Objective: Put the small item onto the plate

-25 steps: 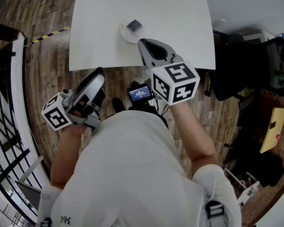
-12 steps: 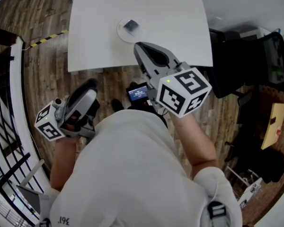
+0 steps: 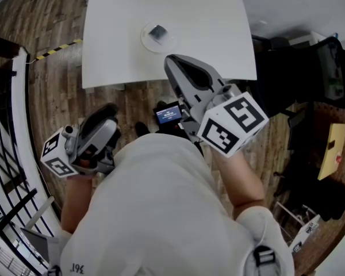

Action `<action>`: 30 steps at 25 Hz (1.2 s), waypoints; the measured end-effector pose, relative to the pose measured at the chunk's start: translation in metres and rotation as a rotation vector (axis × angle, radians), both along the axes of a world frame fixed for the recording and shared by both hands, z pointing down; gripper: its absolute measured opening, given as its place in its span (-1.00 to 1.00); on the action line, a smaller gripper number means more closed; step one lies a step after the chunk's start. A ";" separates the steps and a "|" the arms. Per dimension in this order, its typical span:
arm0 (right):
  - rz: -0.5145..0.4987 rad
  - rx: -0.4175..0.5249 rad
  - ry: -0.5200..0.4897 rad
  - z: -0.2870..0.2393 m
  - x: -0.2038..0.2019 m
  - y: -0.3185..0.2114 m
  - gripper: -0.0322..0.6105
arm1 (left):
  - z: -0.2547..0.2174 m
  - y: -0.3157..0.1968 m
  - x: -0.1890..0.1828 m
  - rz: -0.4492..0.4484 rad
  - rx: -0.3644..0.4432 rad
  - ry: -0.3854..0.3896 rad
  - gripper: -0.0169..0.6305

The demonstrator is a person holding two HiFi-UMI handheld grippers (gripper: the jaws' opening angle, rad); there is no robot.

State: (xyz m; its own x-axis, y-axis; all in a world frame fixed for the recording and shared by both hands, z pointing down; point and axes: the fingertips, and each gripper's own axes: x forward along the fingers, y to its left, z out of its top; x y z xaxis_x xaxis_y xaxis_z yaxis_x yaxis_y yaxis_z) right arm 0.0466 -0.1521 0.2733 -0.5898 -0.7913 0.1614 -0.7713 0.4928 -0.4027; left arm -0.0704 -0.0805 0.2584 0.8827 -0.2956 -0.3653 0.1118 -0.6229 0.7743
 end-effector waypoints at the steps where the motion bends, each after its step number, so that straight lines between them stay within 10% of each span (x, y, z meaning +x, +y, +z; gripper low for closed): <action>1: -0.002 0.007 -0.020 -0.007 -0.001 0.002 -0.89 | -0.002 0.002 0.000 0.006 0.007 0.002 -0.49; 30: 0.023 0.056 -0.078 -0.032 0.009 0.006 -0.89 | 0.003 0.008 0.020 0.099 -0.011 -0.011 -0.50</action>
